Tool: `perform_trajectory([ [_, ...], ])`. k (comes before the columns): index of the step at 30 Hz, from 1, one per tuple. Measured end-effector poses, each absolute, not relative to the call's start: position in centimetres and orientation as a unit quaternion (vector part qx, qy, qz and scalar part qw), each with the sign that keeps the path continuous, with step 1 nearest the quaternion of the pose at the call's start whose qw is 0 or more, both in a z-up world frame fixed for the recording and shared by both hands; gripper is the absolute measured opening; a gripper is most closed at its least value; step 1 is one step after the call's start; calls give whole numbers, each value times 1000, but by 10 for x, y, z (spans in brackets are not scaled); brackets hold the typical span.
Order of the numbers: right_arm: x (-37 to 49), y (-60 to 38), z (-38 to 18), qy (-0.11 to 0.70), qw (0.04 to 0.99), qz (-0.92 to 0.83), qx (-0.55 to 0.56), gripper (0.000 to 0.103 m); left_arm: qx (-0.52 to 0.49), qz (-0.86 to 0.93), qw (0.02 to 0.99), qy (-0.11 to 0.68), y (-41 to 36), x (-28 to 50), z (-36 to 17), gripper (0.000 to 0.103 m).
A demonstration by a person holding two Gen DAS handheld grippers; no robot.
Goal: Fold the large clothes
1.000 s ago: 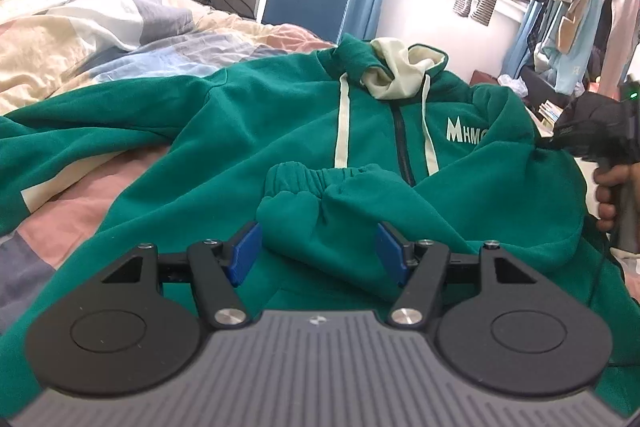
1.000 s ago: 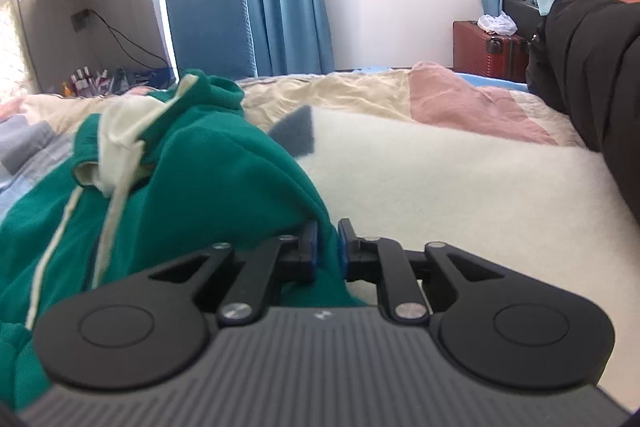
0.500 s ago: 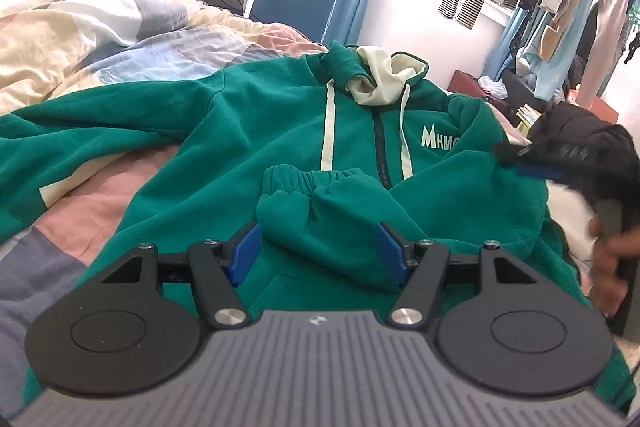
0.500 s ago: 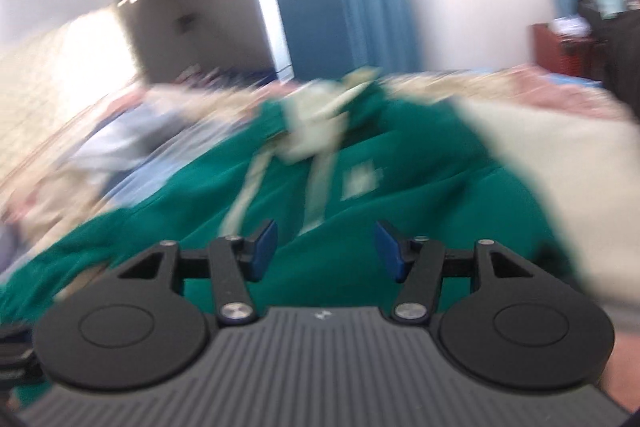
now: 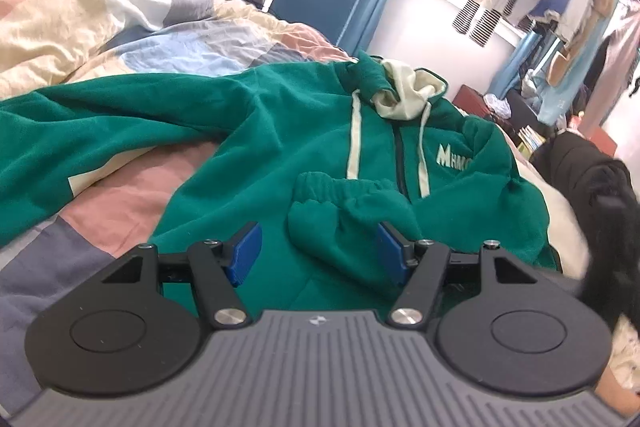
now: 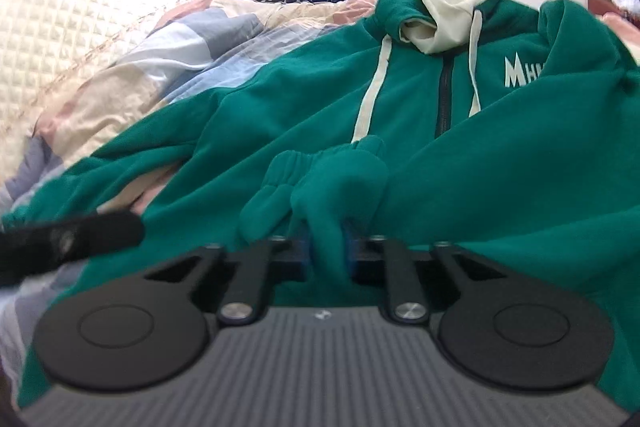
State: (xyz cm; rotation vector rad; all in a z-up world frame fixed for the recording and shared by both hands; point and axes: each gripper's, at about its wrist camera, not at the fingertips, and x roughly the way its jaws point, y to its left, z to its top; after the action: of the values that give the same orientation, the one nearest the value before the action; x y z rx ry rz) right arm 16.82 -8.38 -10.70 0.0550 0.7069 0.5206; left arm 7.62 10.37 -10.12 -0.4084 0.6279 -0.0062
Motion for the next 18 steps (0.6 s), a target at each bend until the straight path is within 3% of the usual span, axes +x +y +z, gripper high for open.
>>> perform_trajectory([
  [7,114,-74,-101,296,901,291,-123,16,-267,-11,908,322,126,88,-109,68],
  [13,76,-69,-117,260,886,309,-228,18,-260,-19,908,327,116,88,-113,68],
  [18,67,-73,-119,266,877,323,-236,18,-234,-34,913,333,99,89,-117,68],
])
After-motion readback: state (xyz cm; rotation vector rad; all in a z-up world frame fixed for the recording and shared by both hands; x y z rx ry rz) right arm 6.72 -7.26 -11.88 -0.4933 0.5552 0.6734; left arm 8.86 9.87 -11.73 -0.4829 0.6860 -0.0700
